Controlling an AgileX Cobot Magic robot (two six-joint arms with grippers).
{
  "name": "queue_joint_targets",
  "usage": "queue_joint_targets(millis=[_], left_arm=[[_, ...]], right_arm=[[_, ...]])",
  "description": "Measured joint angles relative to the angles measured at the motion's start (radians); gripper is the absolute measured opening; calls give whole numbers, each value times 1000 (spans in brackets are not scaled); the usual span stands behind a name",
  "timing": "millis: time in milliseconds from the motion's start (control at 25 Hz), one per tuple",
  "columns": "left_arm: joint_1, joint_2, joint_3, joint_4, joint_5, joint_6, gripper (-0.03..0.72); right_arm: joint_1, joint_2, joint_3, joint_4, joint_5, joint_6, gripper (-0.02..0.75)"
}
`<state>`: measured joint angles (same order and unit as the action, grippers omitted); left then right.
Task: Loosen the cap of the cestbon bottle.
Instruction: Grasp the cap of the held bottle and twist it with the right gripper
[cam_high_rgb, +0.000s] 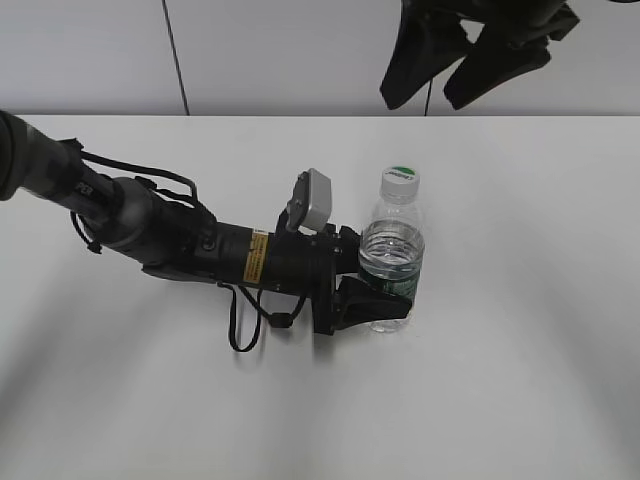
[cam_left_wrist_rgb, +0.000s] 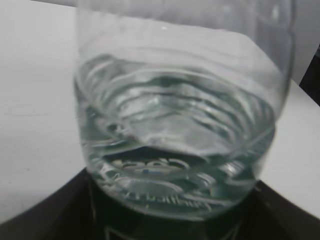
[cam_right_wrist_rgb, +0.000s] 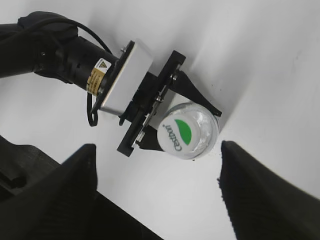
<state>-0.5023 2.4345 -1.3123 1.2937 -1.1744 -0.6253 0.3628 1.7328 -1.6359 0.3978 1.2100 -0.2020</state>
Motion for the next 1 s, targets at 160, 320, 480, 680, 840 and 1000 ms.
queue_joint_targets(millis=[160, 320, 480, 680, 840, 1000], left_arm=[[0, 0, 0, 0, 0, 0, 532], [0, 0, 0, 0, 0, 1, 532], [0, 0, 0, 0, 1, 1, 532], [0, 0, 0, 0, 2, 1, 532], [0, 0, 0, 0, 2, 2, 532], [0, 0, 0, 0, 2, 2, 532]], right_arm=[[14, 79, -43, -2, 0, 40, 576], [18, 133, -44, -5, 1, 73, 576], [18, 165, -44, -14, 2, 95, 576], [18, 190, -44, -28, 3, 101, 566], [32, 192, -44, -60, 3, 101, 533], [66, 192, -44, -79, 3, 102, 525]])
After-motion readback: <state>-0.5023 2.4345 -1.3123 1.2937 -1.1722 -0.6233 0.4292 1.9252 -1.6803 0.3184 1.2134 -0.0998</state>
